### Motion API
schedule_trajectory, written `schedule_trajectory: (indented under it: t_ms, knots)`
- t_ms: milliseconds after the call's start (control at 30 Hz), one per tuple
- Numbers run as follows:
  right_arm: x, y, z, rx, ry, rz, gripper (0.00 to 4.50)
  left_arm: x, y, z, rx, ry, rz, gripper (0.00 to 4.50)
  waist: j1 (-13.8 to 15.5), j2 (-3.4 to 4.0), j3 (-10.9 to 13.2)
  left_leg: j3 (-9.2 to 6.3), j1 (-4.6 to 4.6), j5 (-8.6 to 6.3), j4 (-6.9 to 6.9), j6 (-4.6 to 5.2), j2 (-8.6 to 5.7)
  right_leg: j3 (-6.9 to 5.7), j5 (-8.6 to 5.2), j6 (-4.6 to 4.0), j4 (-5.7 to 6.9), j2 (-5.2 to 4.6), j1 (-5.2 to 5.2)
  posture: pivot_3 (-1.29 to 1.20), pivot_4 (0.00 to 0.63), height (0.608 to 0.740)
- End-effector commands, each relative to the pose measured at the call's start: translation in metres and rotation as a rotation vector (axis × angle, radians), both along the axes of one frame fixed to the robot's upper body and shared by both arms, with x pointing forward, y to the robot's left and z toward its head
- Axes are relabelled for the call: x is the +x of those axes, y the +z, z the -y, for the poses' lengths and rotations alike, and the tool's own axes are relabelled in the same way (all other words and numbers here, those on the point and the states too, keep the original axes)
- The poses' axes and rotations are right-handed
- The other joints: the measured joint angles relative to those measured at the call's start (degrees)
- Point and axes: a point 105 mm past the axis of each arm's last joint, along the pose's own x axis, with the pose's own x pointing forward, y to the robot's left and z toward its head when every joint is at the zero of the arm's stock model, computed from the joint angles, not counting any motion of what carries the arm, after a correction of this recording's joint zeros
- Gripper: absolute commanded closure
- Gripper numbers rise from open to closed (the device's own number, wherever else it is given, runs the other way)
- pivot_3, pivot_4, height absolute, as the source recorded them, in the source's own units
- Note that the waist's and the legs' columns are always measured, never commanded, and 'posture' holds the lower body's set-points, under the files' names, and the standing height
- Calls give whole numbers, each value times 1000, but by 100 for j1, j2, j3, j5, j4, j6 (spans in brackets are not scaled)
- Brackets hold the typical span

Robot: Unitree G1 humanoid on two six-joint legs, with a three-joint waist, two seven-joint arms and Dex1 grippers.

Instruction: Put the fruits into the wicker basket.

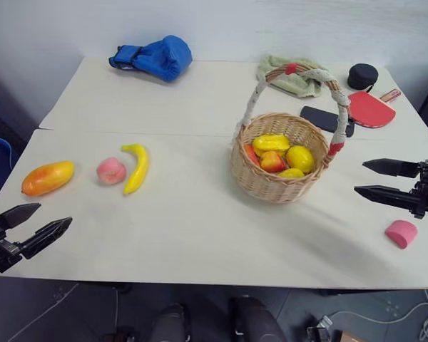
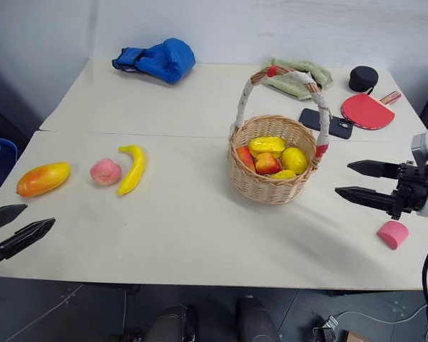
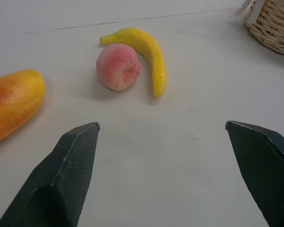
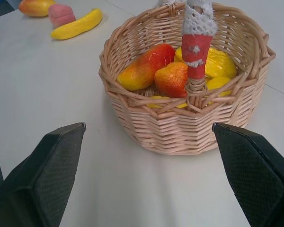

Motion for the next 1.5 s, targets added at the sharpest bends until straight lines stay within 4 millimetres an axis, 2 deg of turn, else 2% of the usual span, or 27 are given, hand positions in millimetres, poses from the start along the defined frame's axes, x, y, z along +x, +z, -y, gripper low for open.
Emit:
schedule_trajectory:
  t_ms: [33,167,1000,1133,1200,1333,1500]
  knots:
    - [-1,9,1,-19,6,37,40,-3,2,7,32,-31,8,0,-8,0,0,0,0,0,1,0,0,0,0,0,1,0,1,0,150,740]
    - [0,8,1,-22,4,40,40,-4,-3,11,54,-50,-8,0,-18,0,0,0,2,1,2,0,0,1,0,0,6,0,1,0,150,740]
    - [8,15,-1,-35,-22,109,40,8,0,5,27,-47,36,0,-14,0,0,1,2,8,8,-10,0,1,1,2,12,3,1,0,150,740]
    - [0,21,-17,-23,37,113,40,18,5,-9,69,25,56,0,-18,0,0,1,4,10,9,-9,0,1,1,2,22,4,-2,0,150,740]
    - [-8,28,-33,4,101,112,40,28,9,-26,113,95,71,0,-14,0,0,1,6,10,9,-9,2,1,1,2,26,6,-2,0,150,740]
    - [-37,36,-89,13,325,127,40,62,18,-60,257,169,69,0,-7,0,0,-5,9,17,8,-7,1,0,1,1,45,6,-7,0,150,740]
    - [-54,47,-122,23,432,194,40,91,21,-84,421,147,29,0,-10,-2,-1,-4,0,16,-1,-3,-4,-2,1,1,31,-8,-13,0,150,740]
